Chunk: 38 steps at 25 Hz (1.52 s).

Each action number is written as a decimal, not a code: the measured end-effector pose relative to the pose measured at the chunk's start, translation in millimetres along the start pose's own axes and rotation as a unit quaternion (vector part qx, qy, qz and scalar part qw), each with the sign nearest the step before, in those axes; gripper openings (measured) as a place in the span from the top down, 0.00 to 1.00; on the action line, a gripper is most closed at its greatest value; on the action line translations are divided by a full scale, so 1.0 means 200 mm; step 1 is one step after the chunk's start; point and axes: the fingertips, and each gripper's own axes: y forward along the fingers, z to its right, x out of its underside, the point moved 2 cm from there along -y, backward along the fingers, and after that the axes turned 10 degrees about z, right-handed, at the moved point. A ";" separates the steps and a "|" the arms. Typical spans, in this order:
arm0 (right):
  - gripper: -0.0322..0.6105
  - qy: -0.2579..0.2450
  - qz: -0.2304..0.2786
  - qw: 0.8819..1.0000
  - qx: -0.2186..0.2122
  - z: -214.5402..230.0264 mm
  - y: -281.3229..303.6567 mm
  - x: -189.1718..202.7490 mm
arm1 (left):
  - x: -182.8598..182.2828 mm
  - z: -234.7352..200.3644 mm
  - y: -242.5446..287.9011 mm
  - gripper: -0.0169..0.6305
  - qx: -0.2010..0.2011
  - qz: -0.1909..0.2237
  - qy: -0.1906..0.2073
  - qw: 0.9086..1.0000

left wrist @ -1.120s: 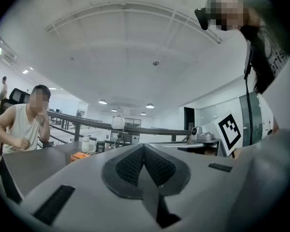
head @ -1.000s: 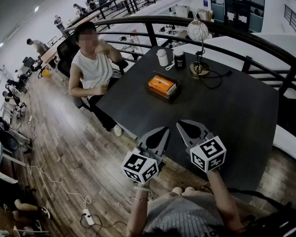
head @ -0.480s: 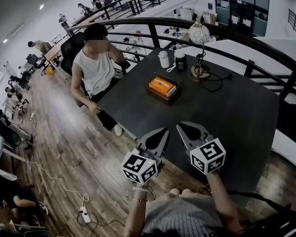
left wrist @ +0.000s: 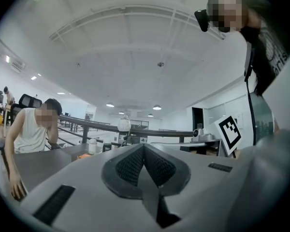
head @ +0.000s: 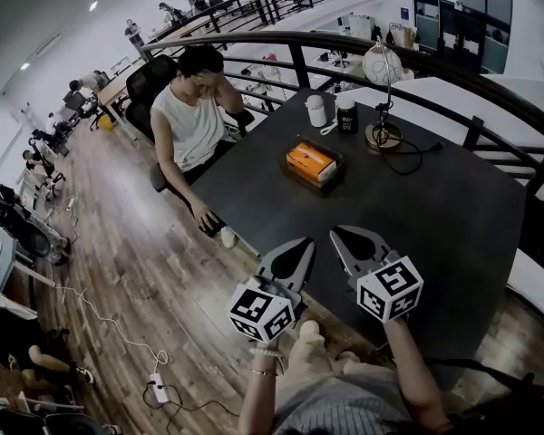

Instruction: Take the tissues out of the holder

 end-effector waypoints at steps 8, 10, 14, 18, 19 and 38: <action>0.93 0.001 -0.019 1.000 0.005 0.10 0.13 0.09 | 0.07 -0.16 0.09 0.96 -0.002 -0.001 -0.010 1.000; 0.93 0.002 -0.021 1.000 0.010 0.13 0.18 0.11 | 0.08 -0.21 0.13 0.96 0.007 -0.002 -0.012 1.000; 0.93 0.003 -0.023 0.999 0.028 0.20 0.30 0.13 | 0.09 -0.34 0.21 0.96 0.024 -0.009 -0.016 1.000; 0.93 0.006 -0.027 0.998 0.049 0.24 0.43 0.14 | 0.09 -0.46 0.29 0.96 0.049 -0.021 -0.021 0.998; 0.93 0.006 -0.029 0.998 0.054 0.25 0.46 0.14 | 0.09 -0.49 0.31 0.96 0.055 -0.024 -0.022 0.998; 0.93 -0.008 -0.053 0.988 0.146 0.37 0.95 0.22 | 0.10 -1.01 0.51 0.96 0.155 -0.056 -0.057 0.985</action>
